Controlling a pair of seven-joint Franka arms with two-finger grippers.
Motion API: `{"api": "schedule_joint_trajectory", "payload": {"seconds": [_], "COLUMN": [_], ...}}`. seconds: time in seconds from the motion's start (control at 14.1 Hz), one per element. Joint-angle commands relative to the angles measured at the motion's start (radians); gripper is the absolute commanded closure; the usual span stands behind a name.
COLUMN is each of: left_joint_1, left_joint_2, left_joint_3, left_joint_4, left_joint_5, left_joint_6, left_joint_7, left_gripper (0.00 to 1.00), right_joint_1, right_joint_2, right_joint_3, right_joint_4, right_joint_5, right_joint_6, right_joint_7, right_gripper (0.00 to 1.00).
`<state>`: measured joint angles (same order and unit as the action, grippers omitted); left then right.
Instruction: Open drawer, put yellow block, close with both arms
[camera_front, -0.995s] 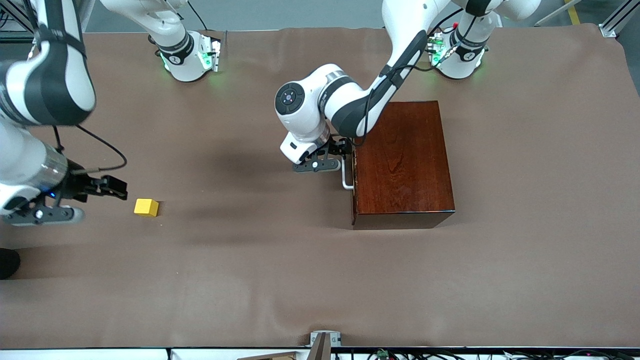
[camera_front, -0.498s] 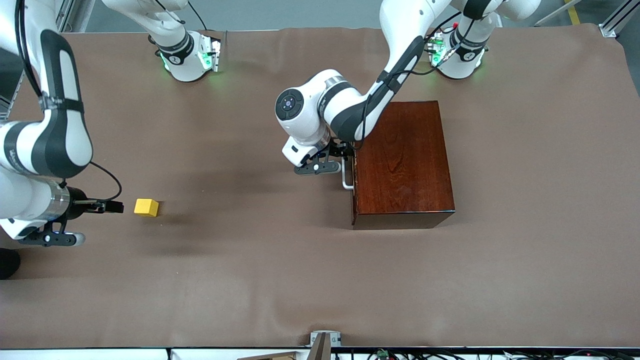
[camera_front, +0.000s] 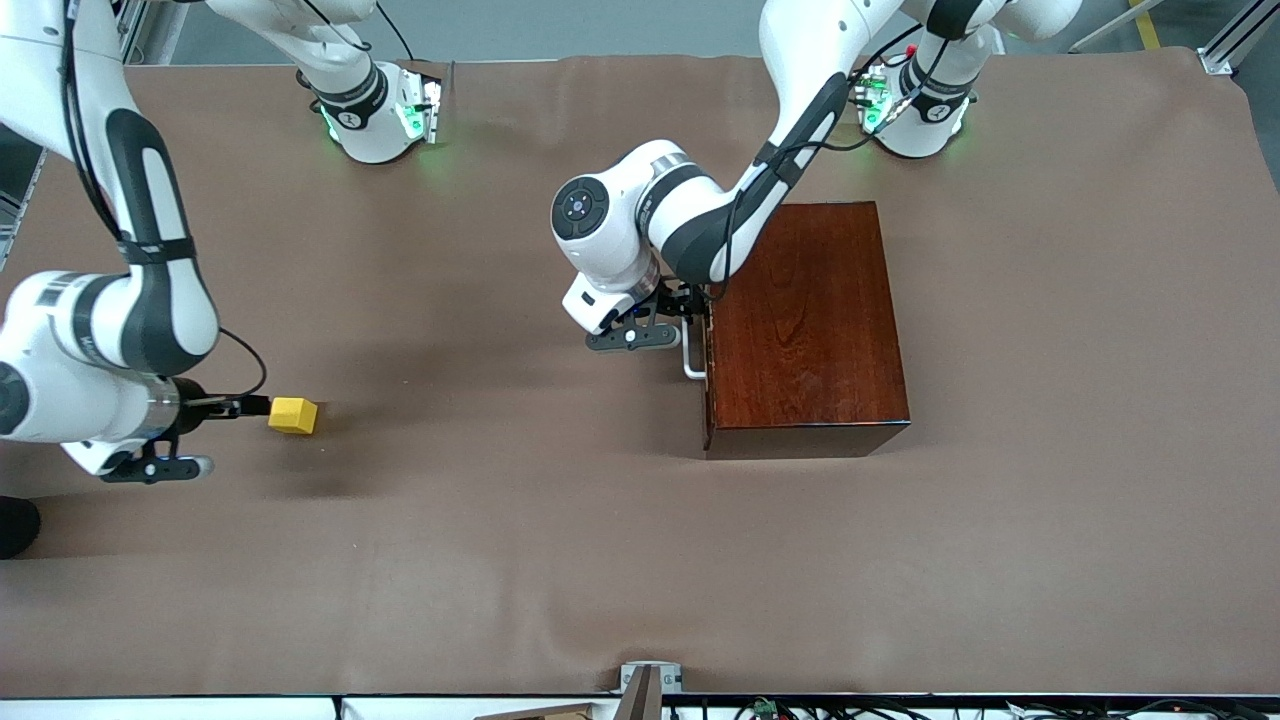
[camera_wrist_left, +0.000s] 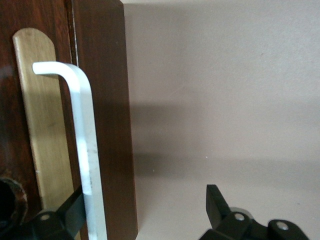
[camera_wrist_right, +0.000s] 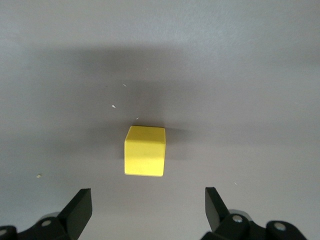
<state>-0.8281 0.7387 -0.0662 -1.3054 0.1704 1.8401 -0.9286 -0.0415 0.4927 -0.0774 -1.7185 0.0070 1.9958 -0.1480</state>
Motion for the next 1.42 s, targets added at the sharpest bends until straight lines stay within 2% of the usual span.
{"api": "schedule_joint_trajectory", "payload": {"seconds": [0.0,0.28,0.64,0.85,1.35], "left_joint_1": [-0.009,-0.009,-0.008,-0.008,-0.028], "left_joint_2": [0.011,0.01,0.01,0.013,0.036], "left_joint_3": [-0.001,-0.001,-0.003,-0.004,-0.004], "left_joint_4": [0.017,0.02,0.02,0.02,0.02], "left_joint_5": [0.015,0.009,0.008,0.005,-0.014], "left_joint_6": [0.082,0.155,0.212,0.244,0.31], "left_joint_7": [-0.007,-0.016,-0.029,-0.035,-0.065], "left_gripper": [0.0,0.0,0.0,0.0,0.0], "right_joint_1": [-0.011,-0.006,-0.011,0.002,-0.012], "right_joint_2": [-0.062,-0.066,-0.06,-0.056,-0.022], "right_joint_3": [0.01,0.011,0.011,0.013,0.013], "right_joint_4": [-0.182,-0.249,-0.363,-0.383,-0.377], "right_joint_5": [0.004,0.004,0.005,0.005,0.004], "right_joint_6": [0.177,0.291,0.515,0.526,0.578], "right_joint_7": [-0.015,-0.002,0.001,0.082,0.07], "right_gripper": [0.0,0.0,0.0,0.0,0.0]}}
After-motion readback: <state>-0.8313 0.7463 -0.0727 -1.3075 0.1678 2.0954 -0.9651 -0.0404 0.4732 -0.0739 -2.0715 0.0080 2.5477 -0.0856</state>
